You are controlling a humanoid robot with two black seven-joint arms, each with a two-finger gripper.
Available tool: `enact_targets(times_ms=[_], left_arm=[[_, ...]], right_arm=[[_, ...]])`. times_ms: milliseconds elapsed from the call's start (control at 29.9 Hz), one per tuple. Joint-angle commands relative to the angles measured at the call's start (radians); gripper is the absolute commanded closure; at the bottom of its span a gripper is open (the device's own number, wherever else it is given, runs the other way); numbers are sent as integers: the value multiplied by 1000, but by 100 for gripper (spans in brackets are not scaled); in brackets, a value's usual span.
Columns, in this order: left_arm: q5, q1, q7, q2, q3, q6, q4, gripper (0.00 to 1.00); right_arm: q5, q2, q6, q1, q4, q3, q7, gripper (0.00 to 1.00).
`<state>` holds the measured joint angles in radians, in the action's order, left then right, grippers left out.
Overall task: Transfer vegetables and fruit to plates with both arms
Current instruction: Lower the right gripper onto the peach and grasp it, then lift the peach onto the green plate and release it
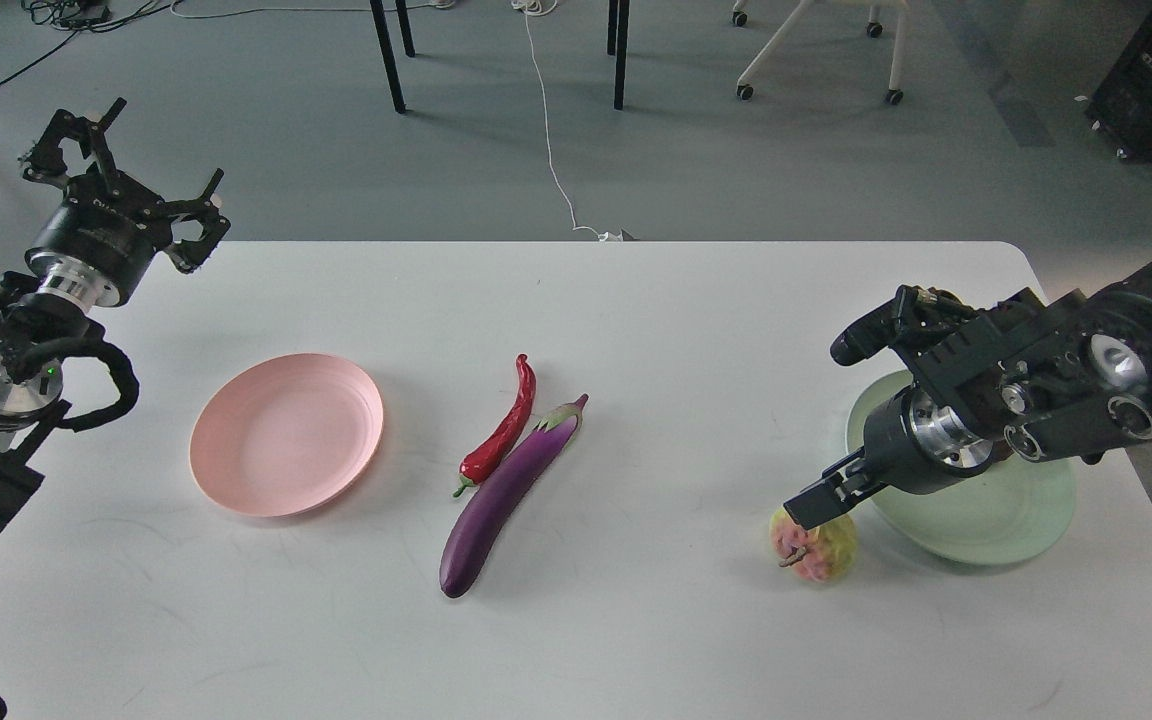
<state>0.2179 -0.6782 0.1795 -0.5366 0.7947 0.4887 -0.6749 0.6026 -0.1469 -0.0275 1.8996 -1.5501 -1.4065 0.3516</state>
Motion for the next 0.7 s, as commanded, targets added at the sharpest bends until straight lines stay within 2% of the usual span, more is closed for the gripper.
enact_targets(times_ms=[0, 301, 401, 501, 668], left_arm=[[0, 3, -2, -2, 0, 0, 0, 2], [-2, 3, -2, -2, 0, 0, 5, 2], [-2, 3, -2, -2, 0, 0, 5, 2], [-2, 3, -2, -10, 0, 0, 6, 2], [-2, 3, -2, -11, 0, 0, 6, 2]], right_arm=[[2, -6, 0, -43, 5, -6, 3, 6], [0, 17, 55, -102, 42, 3, 9, 9], [0, 17, 57, -129, 50, 3, 9, 13], [0, 17, 60, -136, 50, 3, 9, 21], [8, 17, 58, -126, 50, 0, 9, 45]])
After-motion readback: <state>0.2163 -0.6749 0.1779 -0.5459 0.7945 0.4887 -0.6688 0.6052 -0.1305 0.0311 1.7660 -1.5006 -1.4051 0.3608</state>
